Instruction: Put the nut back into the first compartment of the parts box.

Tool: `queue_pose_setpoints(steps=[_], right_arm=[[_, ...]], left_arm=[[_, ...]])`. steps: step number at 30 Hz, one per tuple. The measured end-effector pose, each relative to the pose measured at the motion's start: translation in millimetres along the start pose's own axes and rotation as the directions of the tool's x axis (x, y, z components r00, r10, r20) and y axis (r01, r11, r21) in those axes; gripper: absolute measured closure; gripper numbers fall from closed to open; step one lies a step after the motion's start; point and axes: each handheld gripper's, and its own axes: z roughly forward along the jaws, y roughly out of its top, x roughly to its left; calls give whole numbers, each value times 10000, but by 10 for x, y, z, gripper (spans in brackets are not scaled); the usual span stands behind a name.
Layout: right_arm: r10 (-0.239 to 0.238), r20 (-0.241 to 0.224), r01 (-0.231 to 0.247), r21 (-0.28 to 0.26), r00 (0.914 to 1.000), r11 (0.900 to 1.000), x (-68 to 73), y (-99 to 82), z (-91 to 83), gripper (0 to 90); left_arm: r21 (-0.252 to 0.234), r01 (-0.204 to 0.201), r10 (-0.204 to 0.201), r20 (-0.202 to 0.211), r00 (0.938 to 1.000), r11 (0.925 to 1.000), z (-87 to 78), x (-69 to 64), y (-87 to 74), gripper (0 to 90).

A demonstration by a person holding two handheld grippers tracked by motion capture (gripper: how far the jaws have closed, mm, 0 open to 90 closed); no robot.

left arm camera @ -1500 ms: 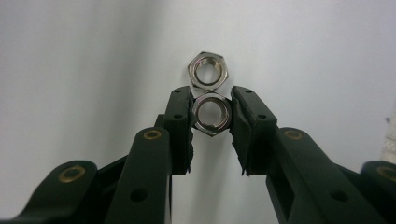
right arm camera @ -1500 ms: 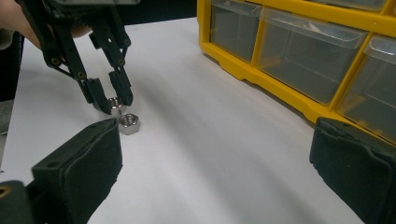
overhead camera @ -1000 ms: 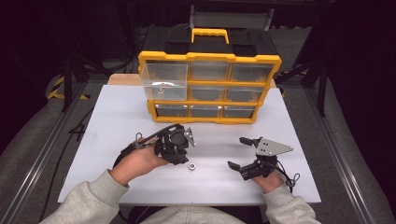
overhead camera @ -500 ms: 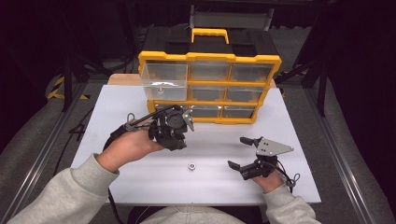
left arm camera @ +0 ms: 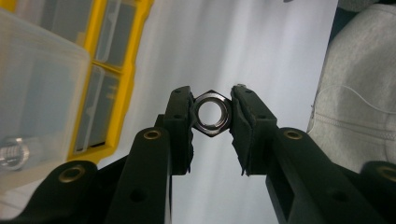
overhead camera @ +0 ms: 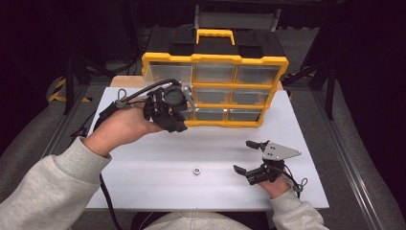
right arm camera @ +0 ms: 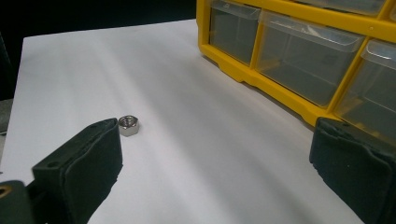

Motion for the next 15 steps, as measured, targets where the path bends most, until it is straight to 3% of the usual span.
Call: queue_pose_setpoints(steps=[3, 10, 15], right_arm=[[11, 3, -11, 0, 10000, 10000, -1, 0, -3, 28], [4, -8, -4, 9, 10000, 10000, -1, -1, 1, 28], [33, -13, -33, 9, 10000, 10000, -3, -1, -1, 29]], left_arm=[[194, 11, -6, -277, 9996, 9998, -77, 21, 27, 693], [-191, 389, -399, -566, 9976, 9991, -392, 202, 75, 693], [-283, 591, -611, -732, 9954, 9978, -510, 299, 107, 693]])
